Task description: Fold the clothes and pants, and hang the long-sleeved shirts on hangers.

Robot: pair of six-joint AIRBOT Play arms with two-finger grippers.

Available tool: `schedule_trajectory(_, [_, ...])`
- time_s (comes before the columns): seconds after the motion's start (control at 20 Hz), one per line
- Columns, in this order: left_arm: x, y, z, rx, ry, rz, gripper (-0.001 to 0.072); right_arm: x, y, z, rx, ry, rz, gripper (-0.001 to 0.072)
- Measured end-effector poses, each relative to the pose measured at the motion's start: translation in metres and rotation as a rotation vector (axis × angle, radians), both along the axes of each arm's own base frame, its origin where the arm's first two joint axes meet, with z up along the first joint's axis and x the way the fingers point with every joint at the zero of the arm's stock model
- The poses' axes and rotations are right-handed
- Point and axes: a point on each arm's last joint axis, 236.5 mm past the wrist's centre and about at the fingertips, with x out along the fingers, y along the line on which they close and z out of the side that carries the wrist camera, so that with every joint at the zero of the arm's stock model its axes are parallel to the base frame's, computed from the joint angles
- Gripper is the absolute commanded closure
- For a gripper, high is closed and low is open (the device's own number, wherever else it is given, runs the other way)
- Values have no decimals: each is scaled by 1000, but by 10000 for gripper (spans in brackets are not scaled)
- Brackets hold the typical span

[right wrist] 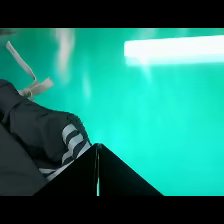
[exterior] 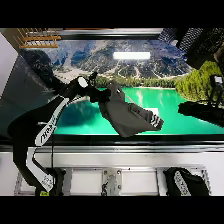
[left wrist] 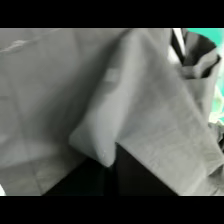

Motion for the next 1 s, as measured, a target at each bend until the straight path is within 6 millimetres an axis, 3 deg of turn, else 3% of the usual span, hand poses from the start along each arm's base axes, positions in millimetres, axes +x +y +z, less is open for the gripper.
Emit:
schedule_trajectory(0.05, [2,-1,2,-5,-4,1,704,-3,2,-12,15,46,7,620])
schedule_trajectory(0.1, [4,0,5,-8,-13,4,703,-5,3,-26,31,93,10,322])
schedule_trajectory(0.15, [8,3,10,-12,-27,8,704,-9,6,-42,50,150,16,92])
schedule_trajectory(0.2, [12,6,17,-15,-44,12,704,-13,8,-58,72,201,18,138])
schedule_trajectory(0.25, [15,8,23,-18,-59,14,704,-16,13,-74,107,254,19,232])
schedule_trajectory(0.4, [21,15,40,-26,-97,21,703,-18,34,-110,234,367,25,243])
schedule_trajectory(0.55, [24,18,56,-35,-129,23,703,-14,61,-132,341,424,55,245])
schedule_trajectory(0.6, [25,18,63,-38,-142,23,704,-13,69,-137,363,436,65,357])
schedule_trajectory(0.65, [25,19,70,-42,-156,24,703,-11,76,-141,382,444,69,623])
schedule_trajectory(0.7, [26,21,79,-46,-174,25,704,-9,80,-143,392,443,72,697])
schedule_trajectory(0.85, [33,34,122,-65,-264,47,704,10,82,-126,388,377,87,697])
schedule_trajectory(0.9, [37,42,145,-73,-313,64,704,20,80,-109,370,325,102,698])
schedule_trajectory(1.0, [41,67,209,-96,-446,109,703,41,75,-53,313,194,156,698])
